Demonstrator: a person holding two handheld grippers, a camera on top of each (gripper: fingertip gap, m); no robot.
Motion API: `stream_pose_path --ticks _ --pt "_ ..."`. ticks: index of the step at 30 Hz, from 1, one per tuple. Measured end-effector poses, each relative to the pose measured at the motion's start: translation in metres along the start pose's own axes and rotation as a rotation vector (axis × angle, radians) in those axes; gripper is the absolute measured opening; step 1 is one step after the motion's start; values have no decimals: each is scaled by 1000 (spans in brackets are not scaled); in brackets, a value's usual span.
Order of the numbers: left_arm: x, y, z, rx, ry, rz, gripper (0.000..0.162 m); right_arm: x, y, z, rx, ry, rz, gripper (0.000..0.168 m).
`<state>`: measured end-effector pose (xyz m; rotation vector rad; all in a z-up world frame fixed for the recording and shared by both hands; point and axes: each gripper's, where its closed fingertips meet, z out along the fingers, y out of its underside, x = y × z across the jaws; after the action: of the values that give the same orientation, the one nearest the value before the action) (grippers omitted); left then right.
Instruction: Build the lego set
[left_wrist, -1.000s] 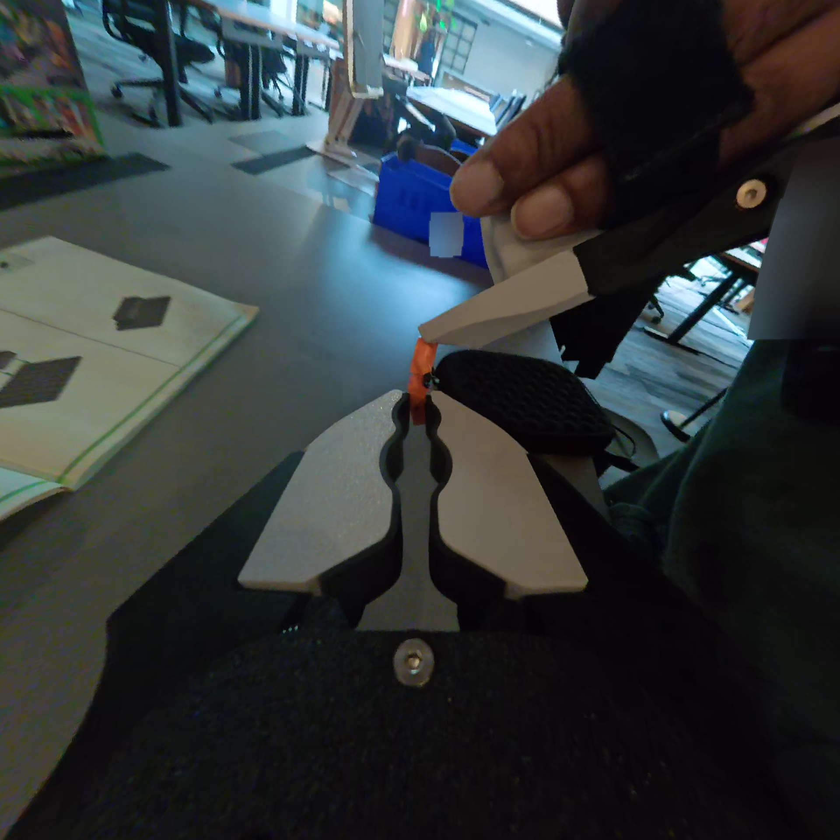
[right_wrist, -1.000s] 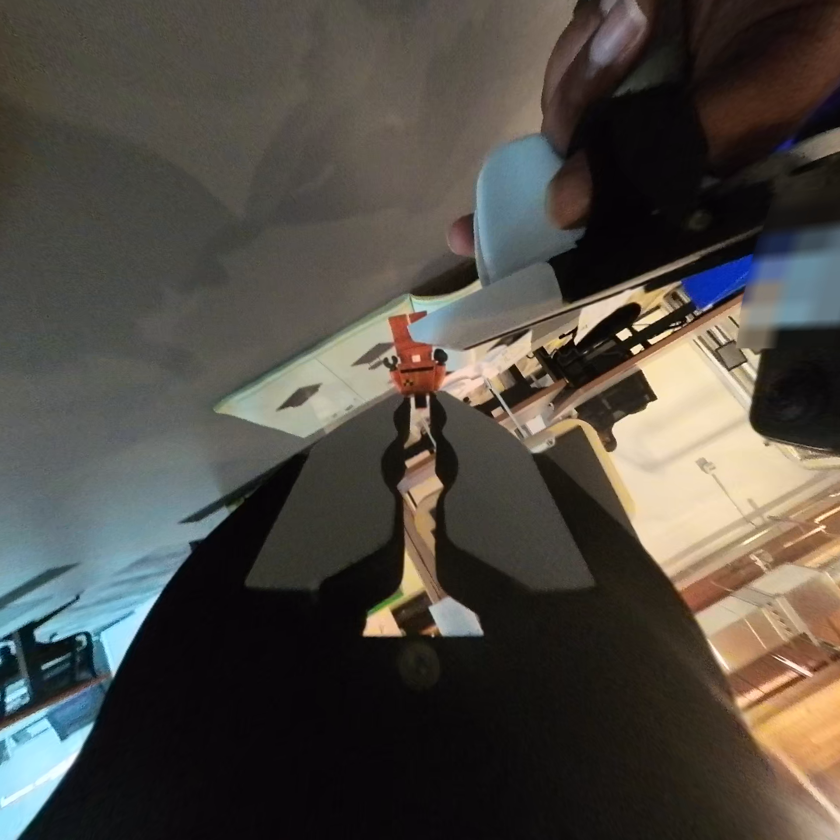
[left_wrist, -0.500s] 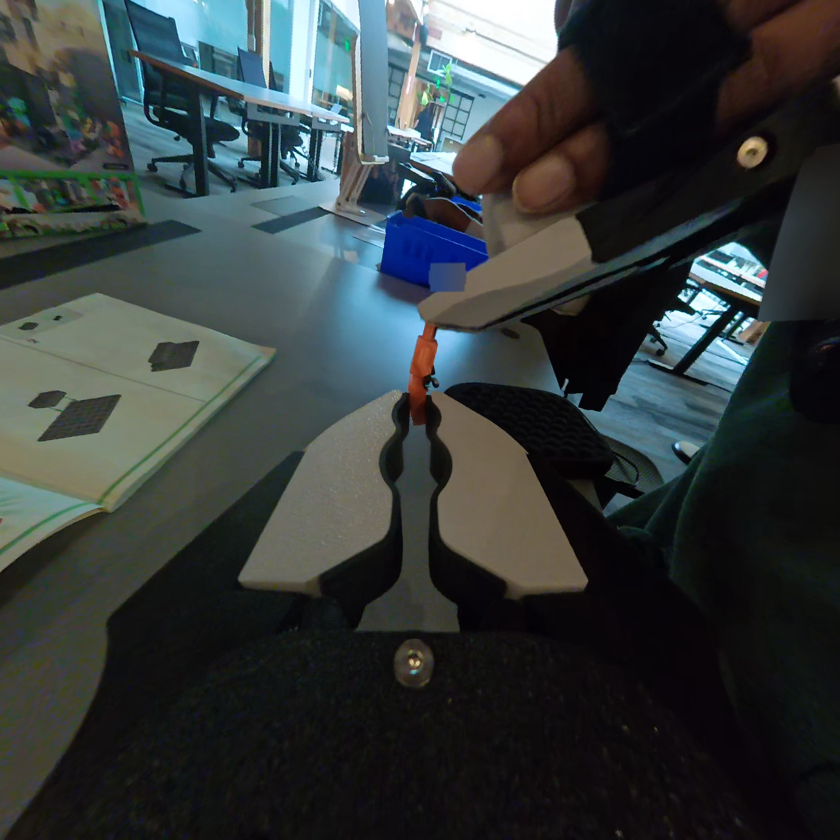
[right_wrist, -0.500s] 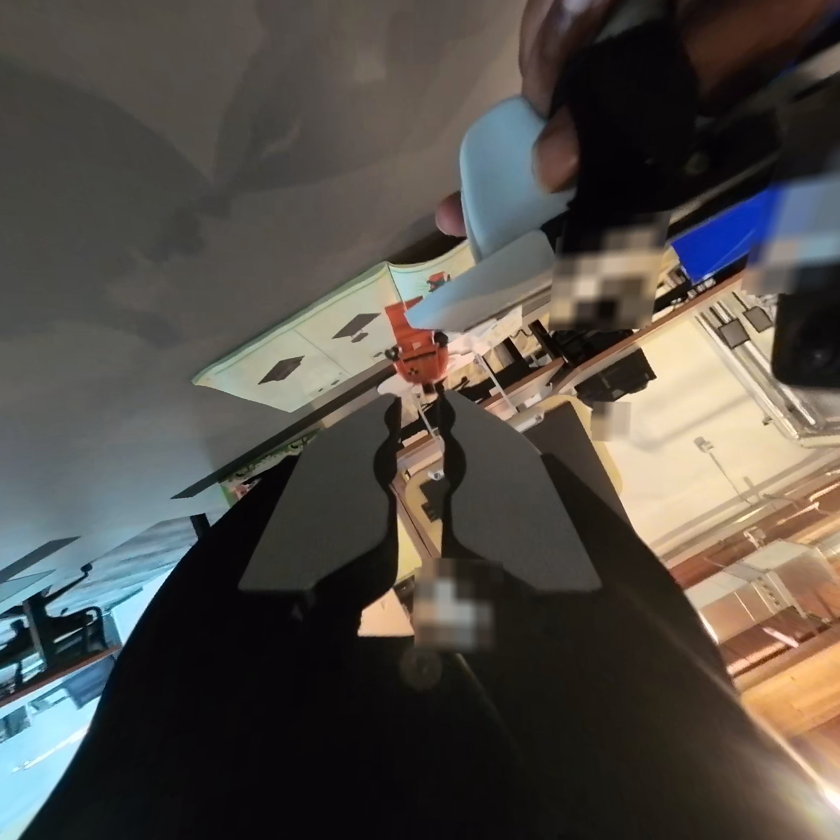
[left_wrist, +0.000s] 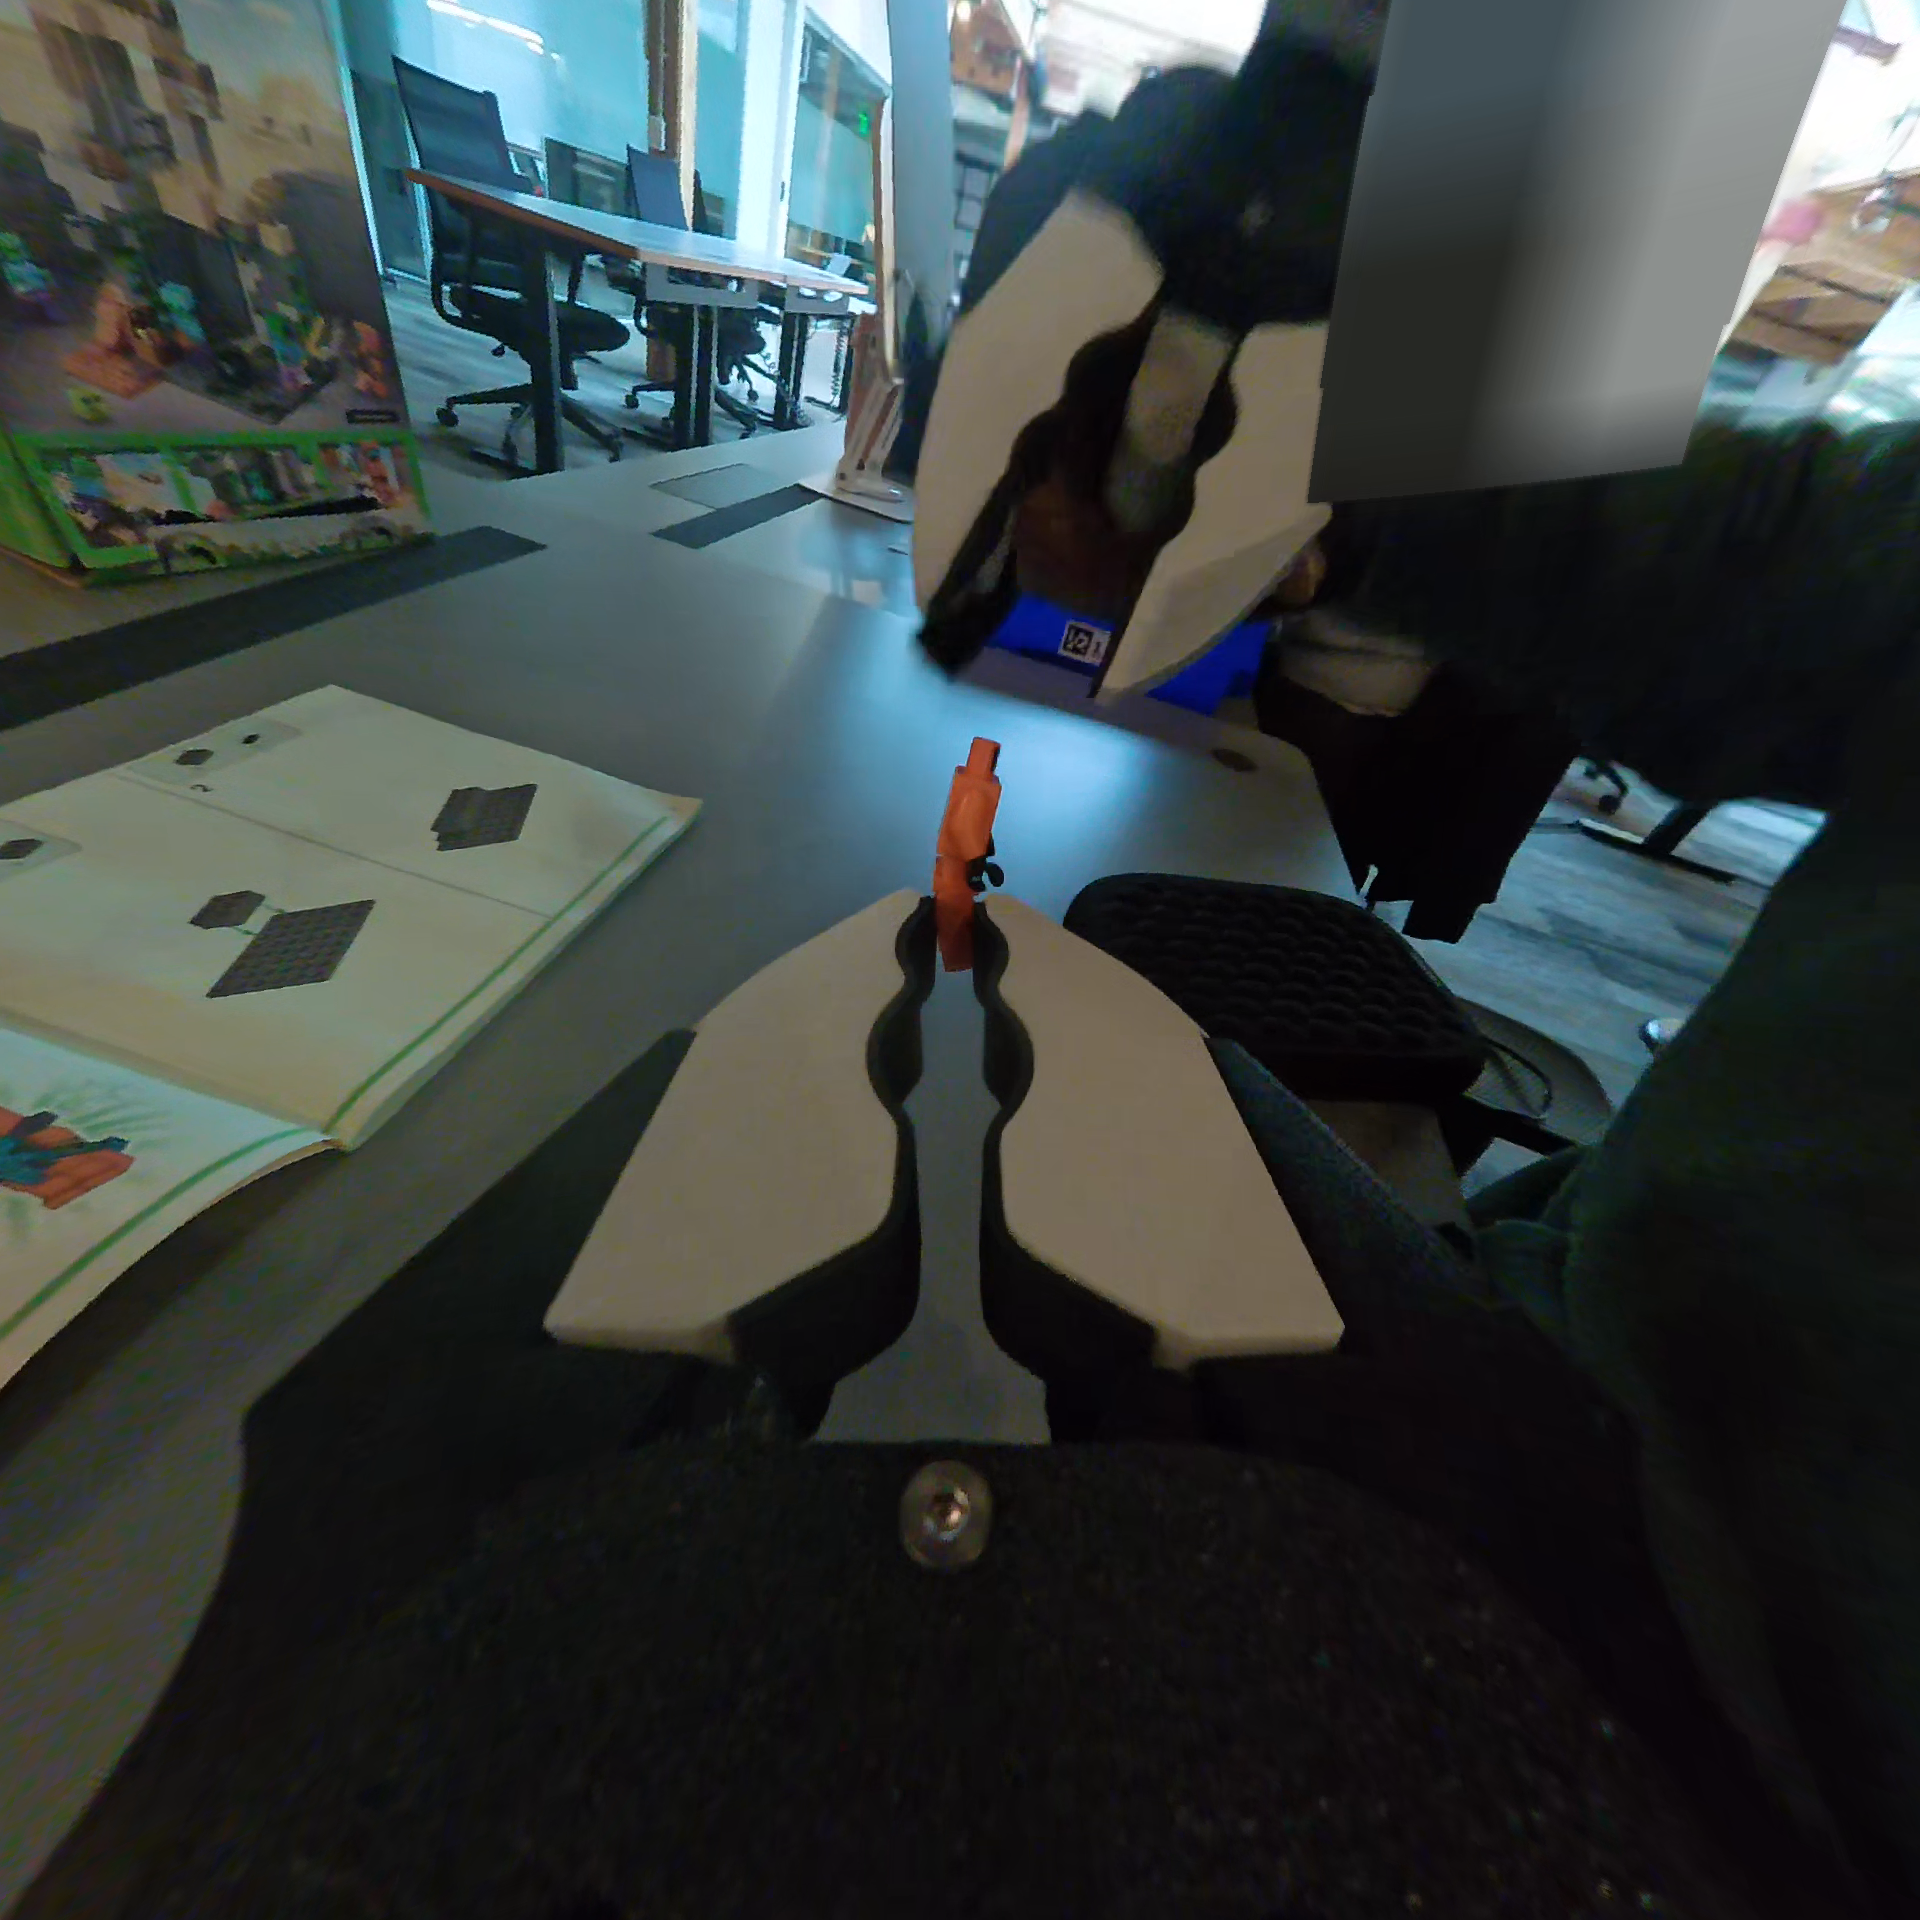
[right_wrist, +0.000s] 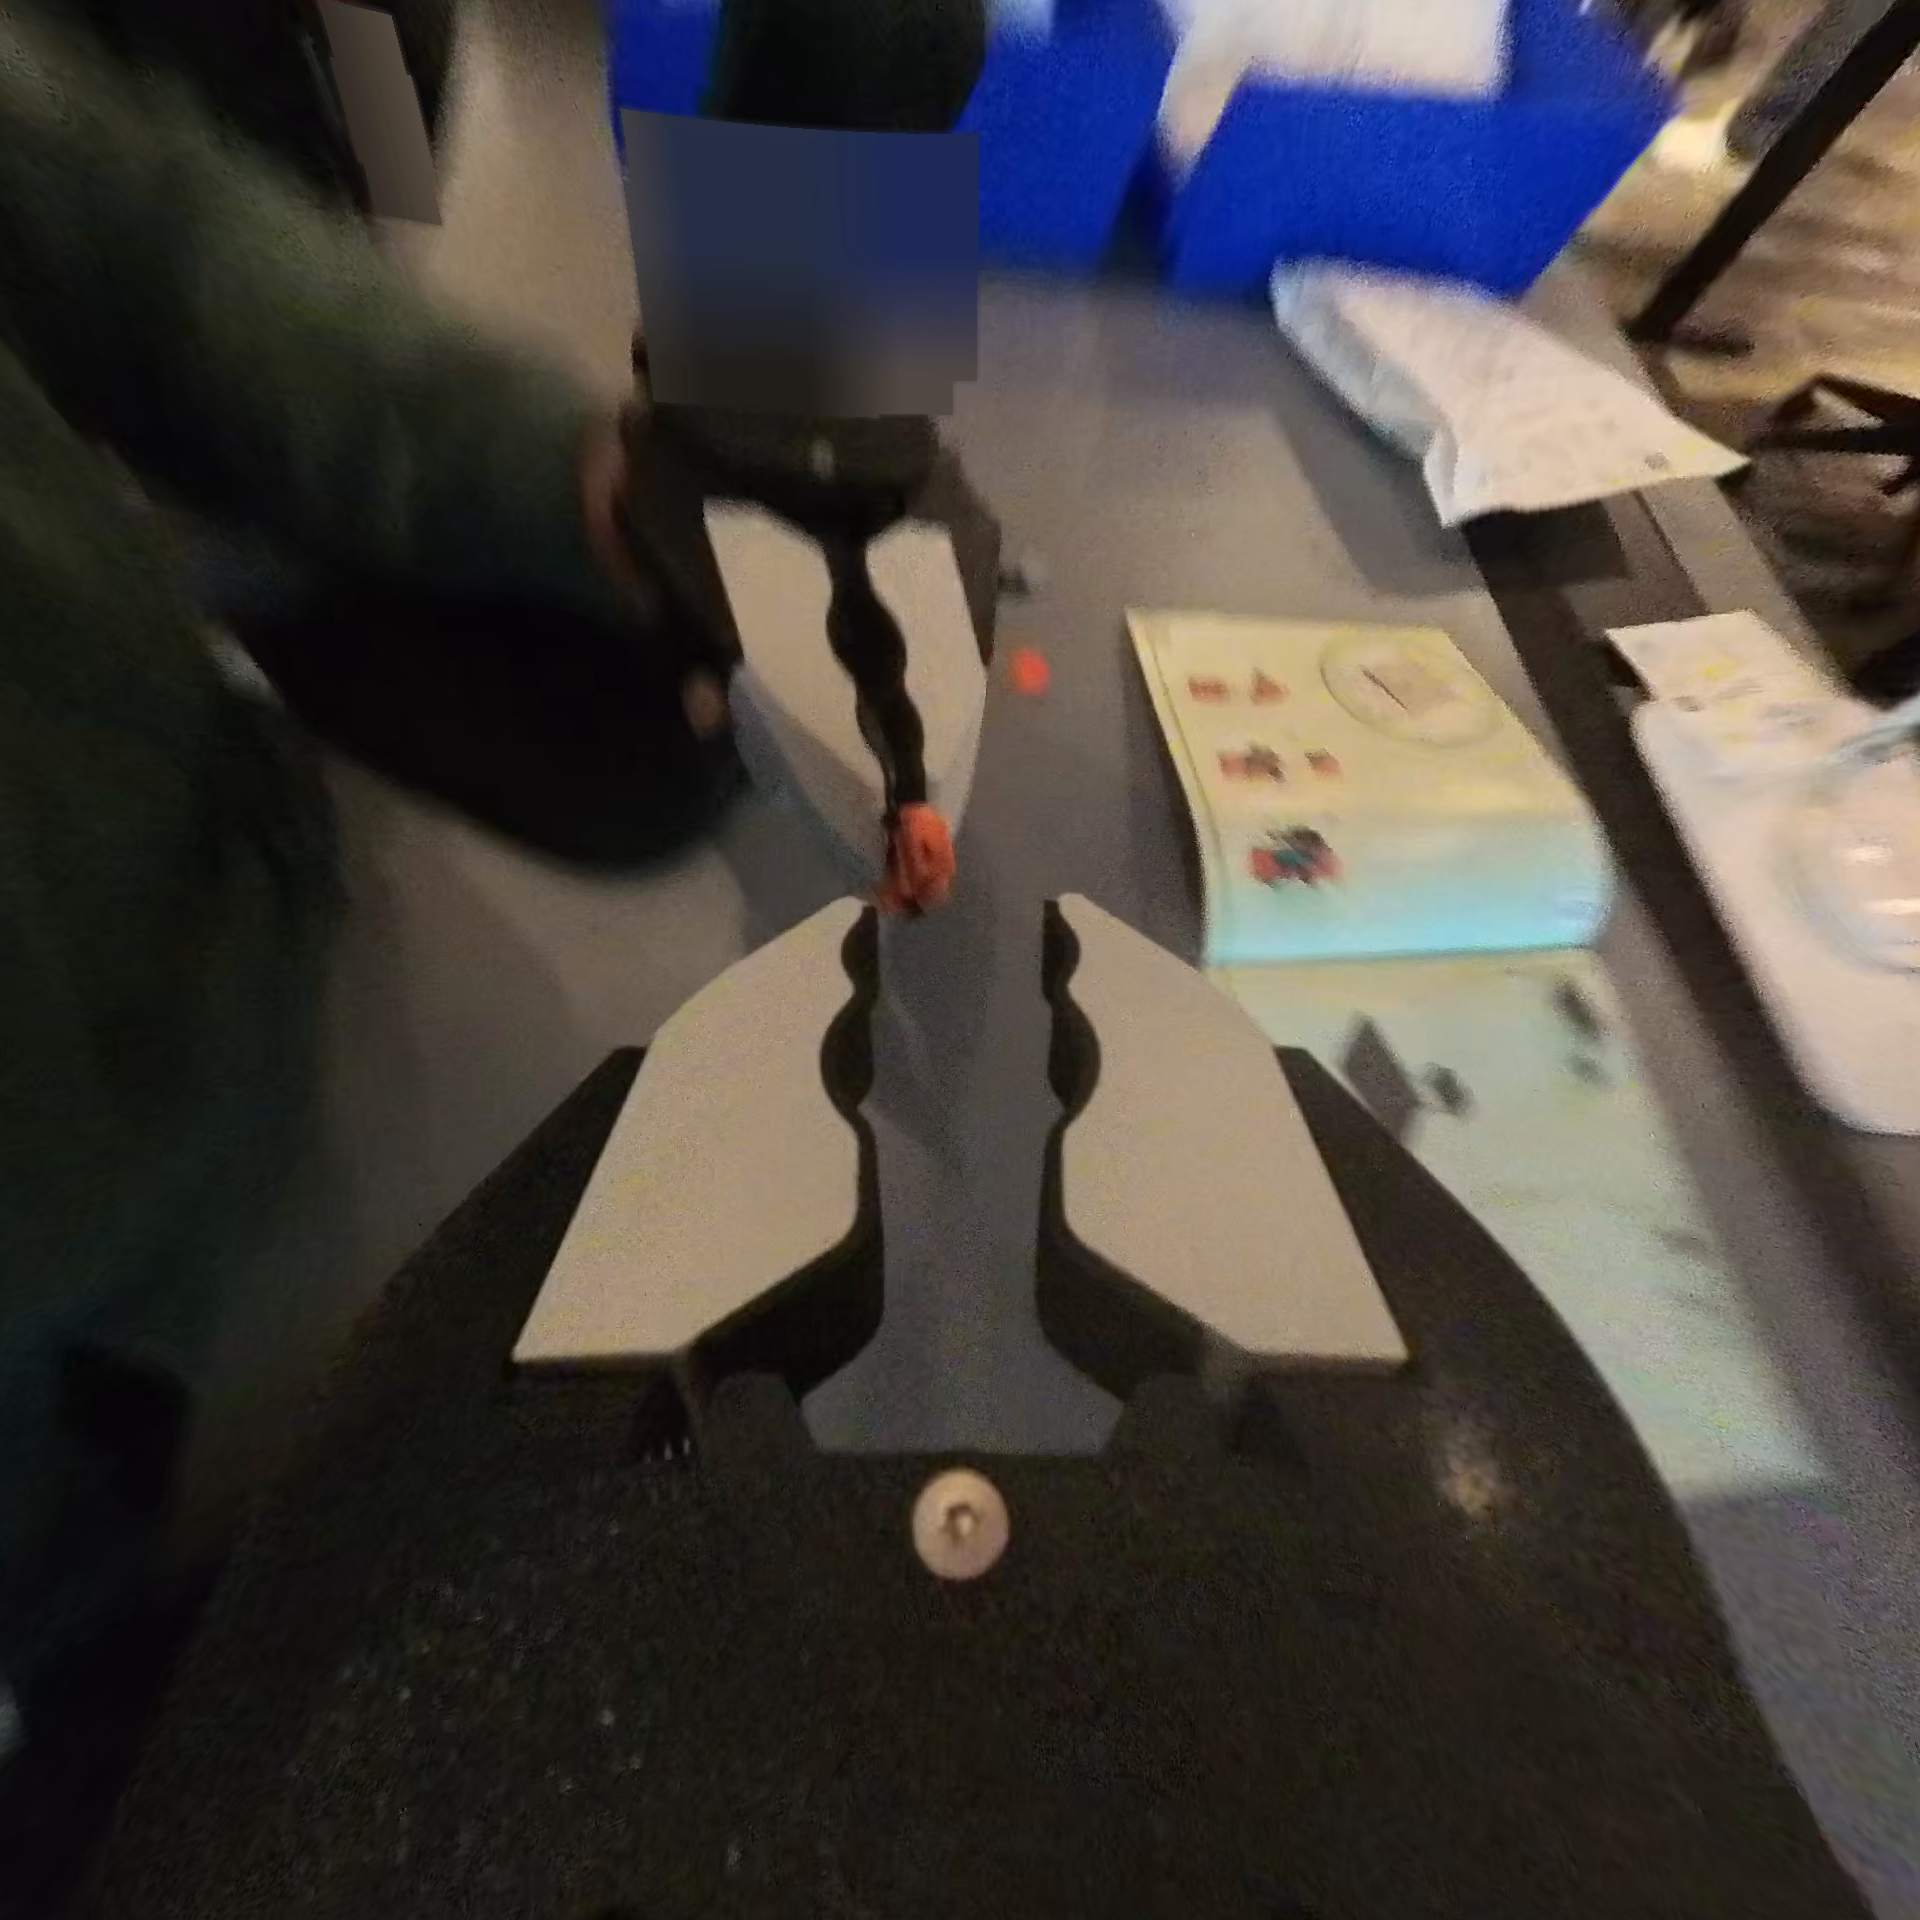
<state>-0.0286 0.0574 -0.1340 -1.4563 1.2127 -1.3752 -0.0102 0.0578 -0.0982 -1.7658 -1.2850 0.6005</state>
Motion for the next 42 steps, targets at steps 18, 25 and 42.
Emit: stream_pose_path --ticks 18,25,42 --pt "2 9 9 -22 36 -11 6 -7 11 26 248 -101 171 11" --pt "5 6 8 -13 33 1 6 -10 9 25 248 -99 139 8" --pt "11 23 11 -111 13 78 5 -22 32 31 112 -111 52 8"
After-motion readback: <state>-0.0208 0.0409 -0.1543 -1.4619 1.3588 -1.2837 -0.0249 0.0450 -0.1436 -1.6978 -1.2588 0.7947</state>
